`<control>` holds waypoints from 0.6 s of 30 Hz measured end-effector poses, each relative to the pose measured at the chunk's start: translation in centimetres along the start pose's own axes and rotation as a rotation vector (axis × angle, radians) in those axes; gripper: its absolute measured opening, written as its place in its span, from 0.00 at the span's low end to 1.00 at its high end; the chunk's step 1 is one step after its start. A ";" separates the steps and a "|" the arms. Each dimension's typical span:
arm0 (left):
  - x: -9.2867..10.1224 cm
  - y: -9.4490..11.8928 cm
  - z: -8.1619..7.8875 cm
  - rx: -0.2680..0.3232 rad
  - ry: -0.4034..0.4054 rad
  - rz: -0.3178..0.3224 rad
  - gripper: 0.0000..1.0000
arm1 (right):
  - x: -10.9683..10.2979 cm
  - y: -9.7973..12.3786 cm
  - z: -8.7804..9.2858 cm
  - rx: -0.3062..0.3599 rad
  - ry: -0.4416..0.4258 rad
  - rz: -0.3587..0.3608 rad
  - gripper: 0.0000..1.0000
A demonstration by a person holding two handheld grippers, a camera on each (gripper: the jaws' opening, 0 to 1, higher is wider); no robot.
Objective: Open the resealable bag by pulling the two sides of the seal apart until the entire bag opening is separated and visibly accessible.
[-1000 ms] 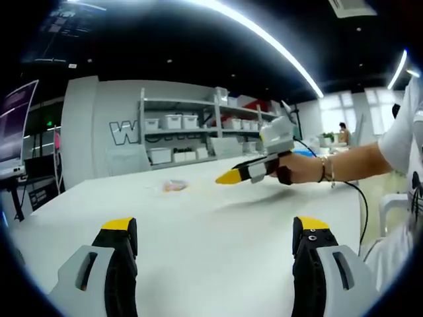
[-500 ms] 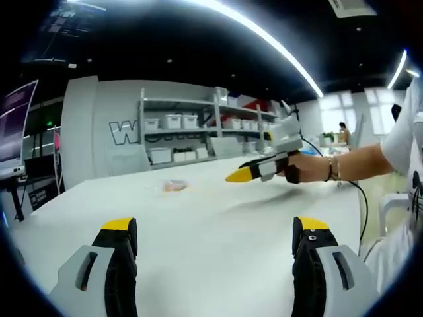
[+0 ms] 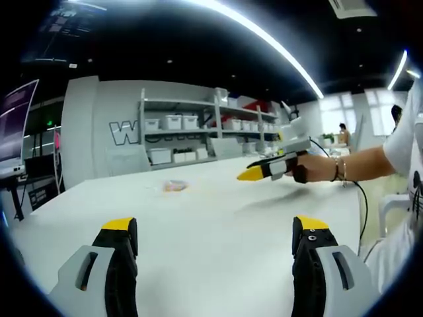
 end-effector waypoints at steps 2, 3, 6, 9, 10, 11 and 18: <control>0.0 0.0 0.0 0.001 0.001 0.000 0.96 | 0.1 0.4 0.1 0.003 -0.006 0.004 0.99; 0.0 0.0 0.0 0.000 0.002 0.000 0.96 | 0.2 0.5 0.2 0.004 -0.008 0.005 0.99; 0.0 0.0 0.0 0.001 0.002 0.000 0.96 | 0.2 1.2 0.3 0.012 -0.011 0.011 0.99; 0.0 0.0 0.0 0.002 0.003 0.001 0.96 | 0.5 1.7 0.2 0.018 -0.011 0.015 0.99; 0.0 0.0 0.0 0.001 0.002 0.001 0.96 | 0.6 1.9 0.2 0.020 -0.012 0.017 0.99; 0.0 0.0 0.0 0.002 0.003 0.001 0.96 | 0.7 2.2 0.2 0.024 -0.015 0.019 0.99; 0.0 -0.1 0.0 0.001 0.004 0.000 0.96 | 1.0 3.3 0.7 0.028 -0.024 0.033 0.99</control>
Point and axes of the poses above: the point that each gripper's makers call its tool centre point, and the gripper's own axes: y roughly backward along the fingers, x roughly to its right, z roughly out of its underside, the point moved 5 cm from there along y, roughly backward along the fingers, and after that the axes turned 11 degrees about -x, right-handed, at the moved point
